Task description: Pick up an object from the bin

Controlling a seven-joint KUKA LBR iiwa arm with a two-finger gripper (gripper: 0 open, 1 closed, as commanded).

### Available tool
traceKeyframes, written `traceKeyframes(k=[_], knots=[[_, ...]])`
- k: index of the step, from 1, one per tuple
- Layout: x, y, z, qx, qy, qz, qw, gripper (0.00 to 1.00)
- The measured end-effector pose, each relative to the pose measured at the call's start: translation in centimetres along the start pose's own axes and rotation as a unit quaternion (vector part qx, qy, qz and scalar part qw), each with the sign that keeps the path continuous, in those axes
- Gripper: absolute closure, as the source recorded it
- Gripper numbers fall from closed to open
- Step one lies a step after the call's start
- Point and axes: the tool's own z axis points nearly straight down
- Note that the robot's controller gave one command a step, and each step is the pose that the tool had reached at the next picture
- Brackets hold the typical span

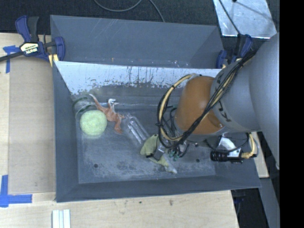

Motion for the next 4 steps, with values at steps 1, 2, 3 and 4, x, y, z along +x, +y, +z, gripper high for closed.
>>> traceKeyframes(k=[1,2,3,4], knots=[[0.0,0.0,-0.9,0.0,-0.001,0.0,1.0,1.0],[0.0,0.0,-1.6,-0.001,-0.0013,0.0,1.0,1.0],[0.1,-0.1,-2.5,0.002,0.0018,0.0,1.0,1.0],[0.1,-0.1,-4.6,0.002,0.0017,-0.001,1.0,1.0]])
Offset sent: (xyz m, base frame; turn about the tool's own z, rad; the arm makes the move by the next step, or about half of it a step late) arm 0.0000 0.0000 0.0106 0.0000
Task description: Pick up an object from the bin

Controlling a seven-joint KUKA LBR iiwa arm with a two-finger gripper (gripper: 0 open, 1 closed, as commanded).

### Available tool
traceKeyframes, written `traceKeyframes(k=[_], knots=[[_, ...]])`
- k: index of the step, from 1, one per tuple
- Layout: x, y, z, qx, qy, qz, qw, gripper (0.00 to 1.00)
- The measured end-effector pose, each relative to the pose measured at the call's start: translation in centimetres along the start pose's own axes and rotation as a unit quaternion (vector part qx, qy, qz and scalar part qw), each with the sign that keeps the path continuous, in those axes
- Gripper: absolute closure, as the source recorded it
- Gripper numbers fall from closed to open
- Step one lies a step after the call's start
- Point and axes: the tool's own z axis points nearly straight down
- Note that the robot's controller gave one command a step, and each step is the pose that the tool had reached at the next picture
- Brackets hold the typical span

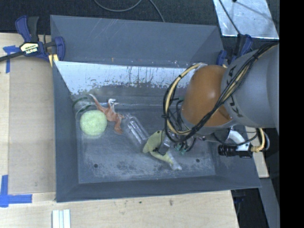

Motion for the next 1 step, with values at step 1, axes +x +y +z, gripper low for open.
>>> traceKeyframes(k=[1], knots=[[-0.16,0.12,-1.5,-0.002,-0.0033,0.0,1.0,1.0]])
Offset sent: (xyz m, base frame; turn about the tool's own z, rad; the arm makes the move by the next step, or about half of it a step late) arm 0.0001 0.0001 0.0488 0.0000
